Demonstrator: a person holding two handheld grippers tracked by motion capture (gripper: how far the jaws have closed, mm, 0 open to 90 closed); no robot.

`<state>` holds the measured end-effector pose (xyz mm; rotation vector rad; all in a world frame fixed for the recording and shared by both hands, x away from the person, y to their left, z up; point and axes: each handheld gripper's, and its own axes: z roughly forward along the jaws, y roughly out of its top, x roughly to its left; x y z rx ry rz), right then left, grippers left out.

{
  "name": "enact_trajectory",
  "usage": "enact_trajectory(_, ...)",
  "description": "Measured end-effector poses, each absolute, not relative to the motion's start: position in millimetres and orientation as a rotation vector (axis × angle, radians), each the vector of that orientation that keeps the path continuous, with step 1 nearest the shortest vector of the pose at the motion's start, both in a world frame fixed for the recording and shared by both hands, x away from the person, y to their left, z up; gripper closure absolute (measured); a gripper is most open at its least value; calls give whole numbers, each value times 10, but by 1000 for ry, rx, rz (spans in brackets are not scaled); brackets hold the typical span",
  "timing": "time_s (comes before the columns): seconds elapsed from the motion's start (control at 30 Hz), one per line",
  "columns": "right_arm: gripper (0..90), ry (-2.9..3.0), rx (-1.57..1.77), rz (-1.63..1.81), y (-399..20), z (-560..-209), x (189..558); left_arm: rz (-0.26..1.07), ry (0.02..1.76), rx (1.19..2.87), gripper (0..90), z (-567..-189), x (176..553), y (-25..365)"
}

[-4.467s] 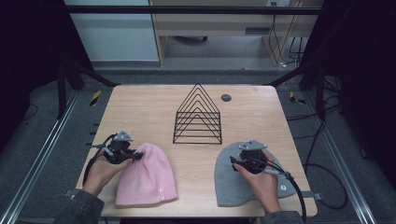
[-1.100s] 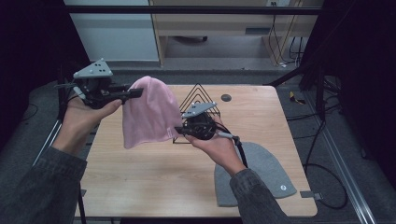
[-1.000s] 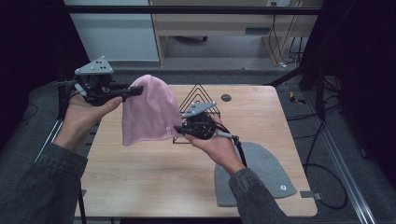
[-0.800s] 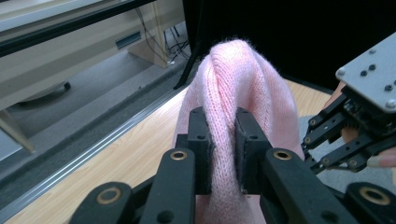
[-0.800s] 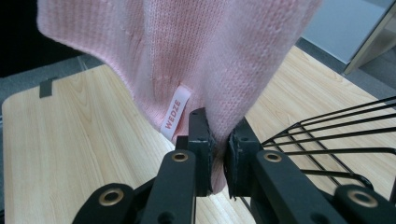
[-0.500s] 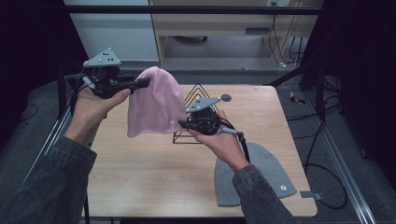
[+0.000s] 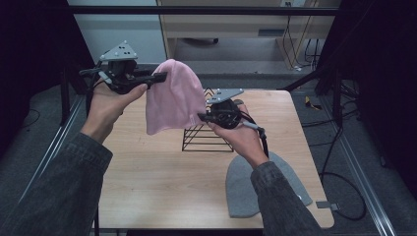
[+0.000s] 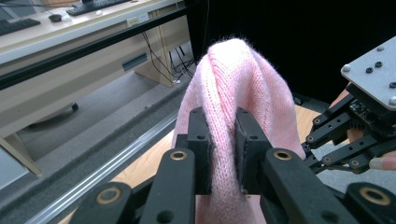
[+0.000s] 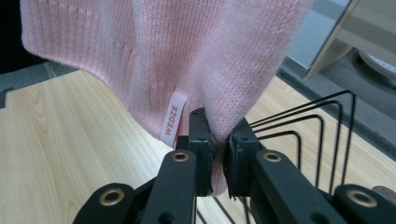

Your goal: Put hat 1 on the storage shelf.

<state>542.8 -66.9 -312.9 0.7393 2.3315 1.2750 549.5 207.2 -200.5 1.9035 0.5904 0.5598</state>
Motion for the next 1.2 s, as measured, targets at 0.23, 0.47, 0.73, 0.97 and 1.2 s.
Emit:
enact_trajectory(0.23, 829, 2301, 767, 1319, -771, -3059, 5540, 571, 591, 1868, 787, -1926, 5590, 1962)
enact_trajectory(0.47, 829, 2246, 801, 1320, -898, -3052, 5677, 577, 583, 1851, 787, -1958, 5772, 1801)
enact_trajectory(0.73, 828, 2212, 811, 1279, -953, -3134, 5731, 580, 565, 1860, 786, -2047, 5826, 1678)
enact_trajectory(0.97, 827, 2178, 822, 1281, -1051, -3208, 5752, 582, 563, 1857, 783, -2107, 5888, 1664)
enact_trajectory(1.2, 827, 2174, 824, 1249, -1125, -3210, 5763, 573, 561, 1849, 781, -2167, 5928, 1579)
